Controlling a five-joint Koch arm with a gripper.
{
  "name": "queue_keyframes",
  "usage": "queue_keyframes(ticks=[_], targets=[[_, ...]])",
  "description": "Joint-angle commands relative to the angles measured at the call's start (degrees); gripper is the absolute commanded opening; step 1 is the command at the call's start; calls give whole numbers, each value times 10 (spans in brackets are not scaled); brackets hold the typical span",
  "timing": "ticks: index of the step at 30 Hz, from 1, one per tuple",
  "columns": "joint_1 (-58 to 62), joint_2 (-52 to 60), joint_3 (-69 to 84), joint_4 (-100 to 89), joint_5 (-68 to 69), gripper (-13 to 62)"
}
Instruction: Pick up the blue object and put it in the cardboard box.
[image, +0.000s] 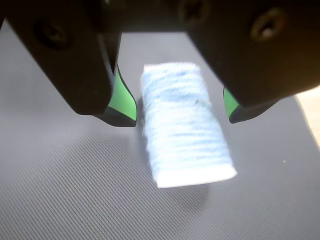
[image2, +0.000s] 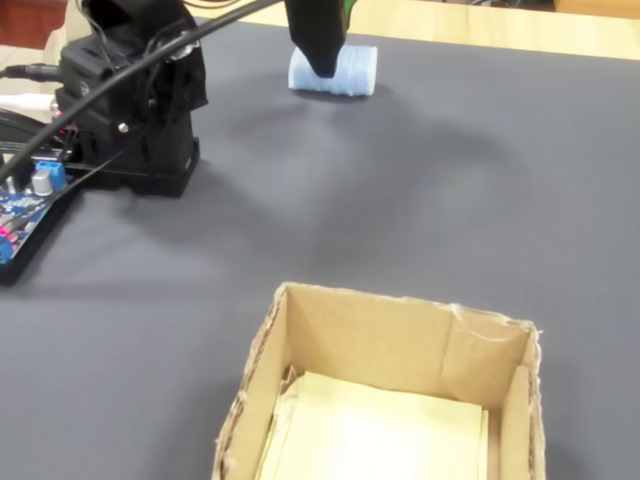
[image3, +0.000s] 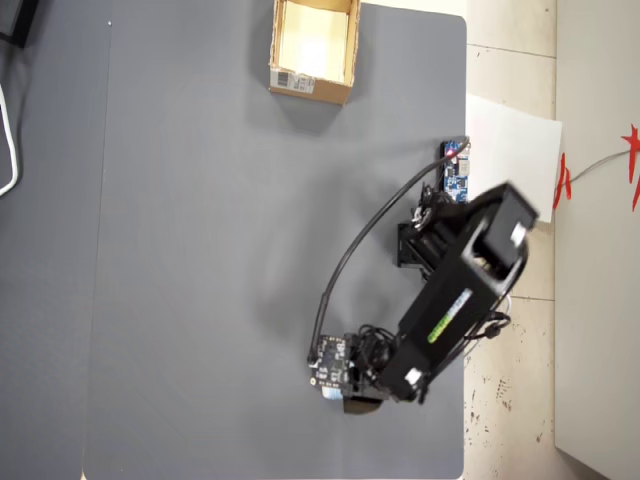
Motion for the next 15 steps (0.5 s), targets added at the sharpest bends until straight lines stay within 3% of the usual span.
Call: queue_keyframes(ticks=[1,7,12,15], targets=[[-9,-5,-35,-50,40,329],[0,-36,-25,-106,40,275],[25,-36,-11,-141,35,103],[38,-32,-10,-156,30,91]])
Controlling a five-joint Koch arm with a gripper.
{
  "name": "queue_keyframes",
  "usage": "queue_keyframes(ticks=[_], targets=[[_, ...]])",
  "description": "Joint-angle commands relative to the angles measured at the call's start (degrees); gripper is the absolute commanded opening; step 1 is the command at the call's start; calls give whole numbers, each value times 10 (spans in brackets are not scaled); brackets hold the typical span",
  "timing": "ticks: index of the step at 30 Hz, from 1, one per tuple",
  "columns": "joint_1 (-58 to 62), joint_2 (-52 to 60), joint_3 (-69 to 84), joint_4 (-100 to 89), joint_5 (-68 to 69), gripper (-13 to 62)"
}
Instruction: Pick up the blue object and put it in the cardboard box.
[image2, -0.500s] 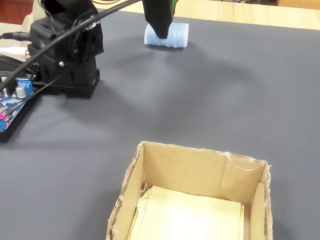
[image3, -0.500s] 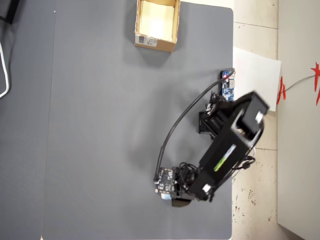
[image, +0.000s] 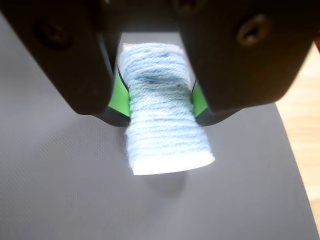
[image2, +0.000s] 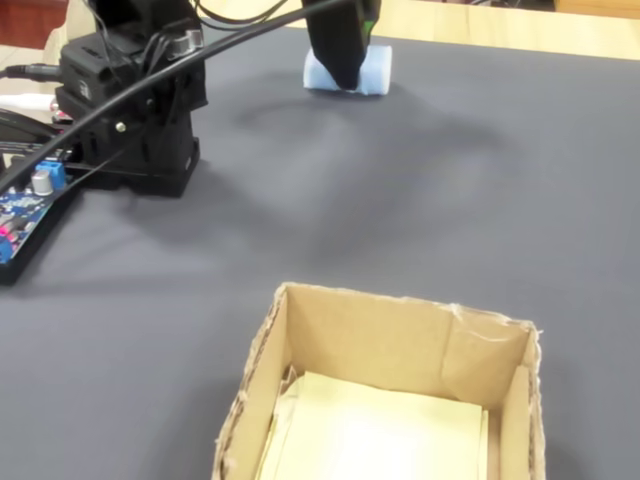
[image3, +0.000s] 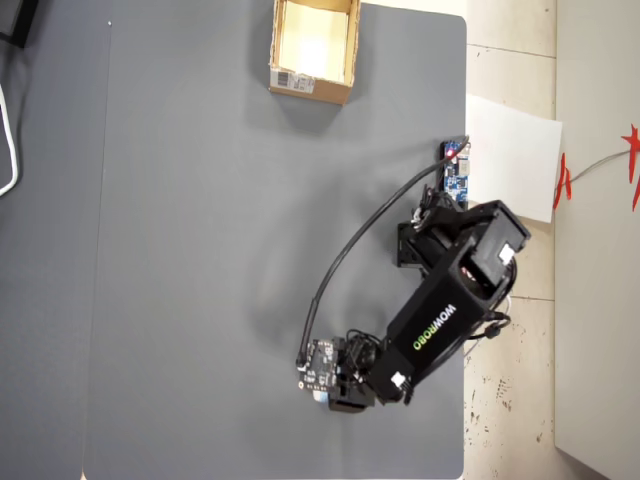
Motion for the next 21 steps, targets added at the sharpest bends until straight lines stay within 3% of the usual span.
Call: queue_keyframes(ticks=[1,21], targets=[[11,12,-11,-46,21,91],[210,193,74,-120,-77,91]])
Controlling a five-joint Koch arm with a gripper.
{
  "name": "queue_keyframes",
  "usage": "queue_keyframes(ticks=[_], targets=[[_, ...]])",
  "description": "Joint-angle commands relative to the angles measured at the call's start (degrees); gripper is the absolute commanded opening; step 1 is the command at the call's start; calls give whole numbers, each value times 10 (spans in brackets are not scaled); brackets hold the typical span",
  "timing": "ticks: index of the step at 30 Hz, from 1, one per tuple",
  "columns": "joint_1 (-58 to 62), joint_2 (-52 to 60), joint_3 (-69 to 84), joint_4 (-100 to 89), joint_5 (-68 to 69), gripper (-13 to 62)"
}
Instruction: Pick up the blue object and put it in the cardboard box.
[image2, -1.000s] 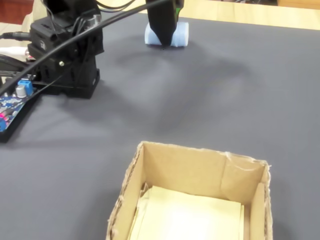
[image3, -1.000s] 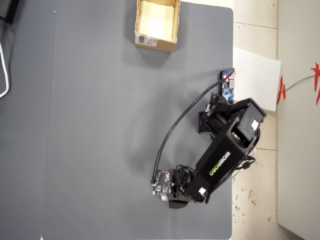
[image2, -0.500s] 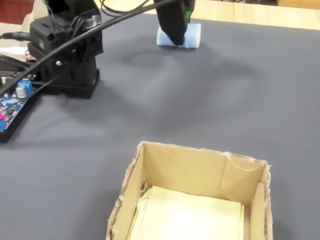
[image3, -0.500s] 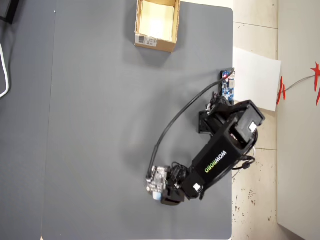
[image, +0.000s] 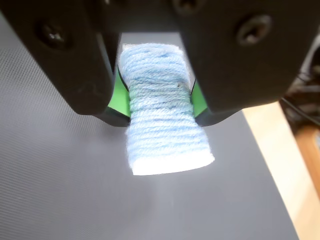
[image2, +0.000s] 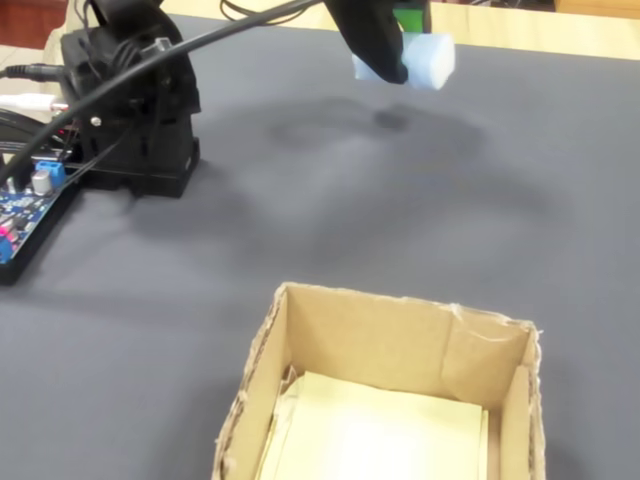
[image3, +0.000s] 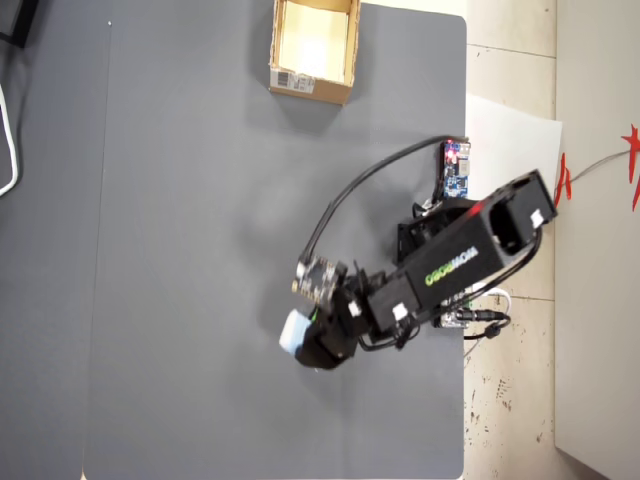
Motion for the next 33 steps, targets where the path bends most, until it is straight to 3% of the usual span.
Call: queue_keyframes(ticks=[1,17,28,33], targets=[[19,32,-11,-53,-17,91],[172,162,128,-263,-169,91],[358,187,137,-371,-340,91],[516,176,105,-393,-434,91]])
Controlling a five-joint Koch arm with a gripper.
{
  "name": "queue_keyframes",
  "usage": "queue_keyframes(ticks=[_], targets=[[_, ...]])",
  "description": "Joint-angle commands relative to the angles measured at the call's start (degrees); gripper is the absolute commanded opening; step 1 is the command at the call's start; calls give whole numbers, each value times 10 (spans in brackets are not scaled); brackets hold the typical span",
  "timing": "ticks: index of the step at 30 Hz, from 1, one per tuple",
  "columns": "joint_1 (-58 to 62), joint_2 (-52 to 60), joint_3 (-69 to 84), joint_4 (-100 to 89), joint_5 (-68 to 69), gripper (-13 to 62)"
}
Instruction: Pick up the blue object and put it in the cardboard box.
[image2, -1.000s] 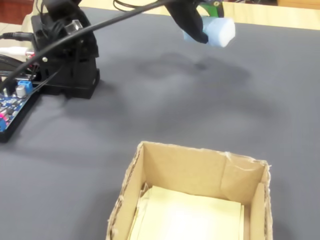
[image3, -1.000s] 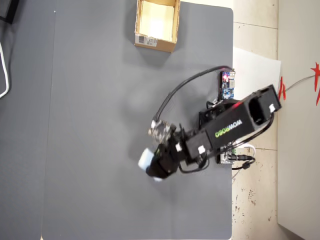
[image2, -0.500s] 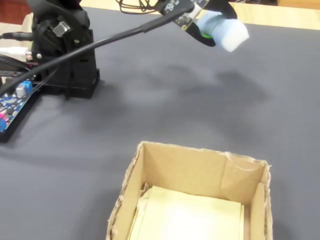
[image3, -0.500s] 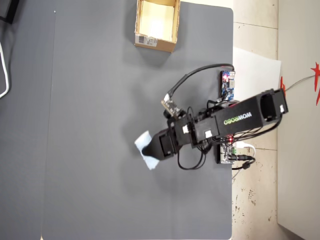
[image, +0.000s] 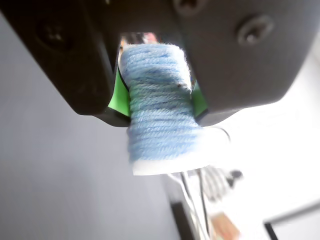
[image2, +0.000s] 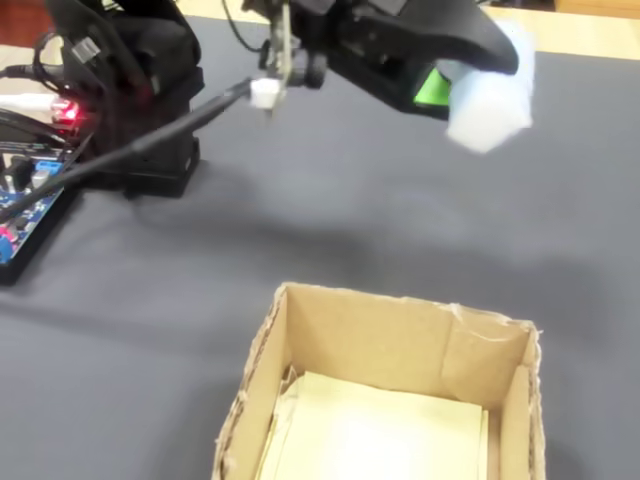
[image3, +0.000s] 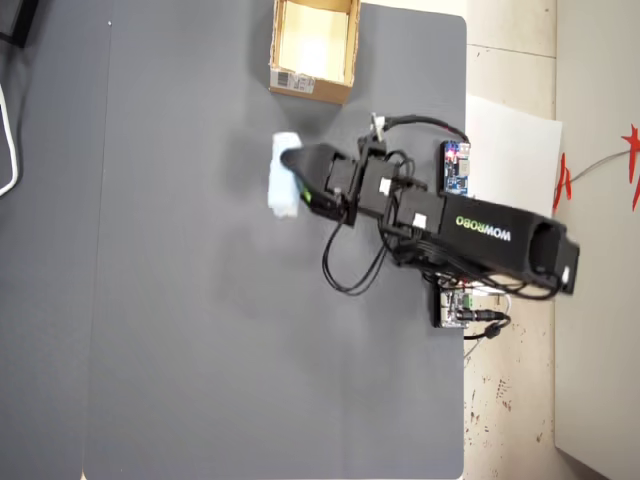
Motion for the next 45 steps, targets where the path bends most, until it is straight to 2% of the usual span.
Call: queue_keyframes(ticks=[1,3,10,13,20,27,35,41,45], targets=[[13,2,-60,-57,-21,91],[73,-18,-85,-54,-36,91],[171,-90,-161,-31,-42,91],[253,-202,-275,27,-42,91],[310,-293,-345,99,-37,91],[329,-329,-351,169,-38,99],[332,-340,-359,185,-23,271],[331,-336,-359,185,2,316],[330,-325,-359,170,27,316]])
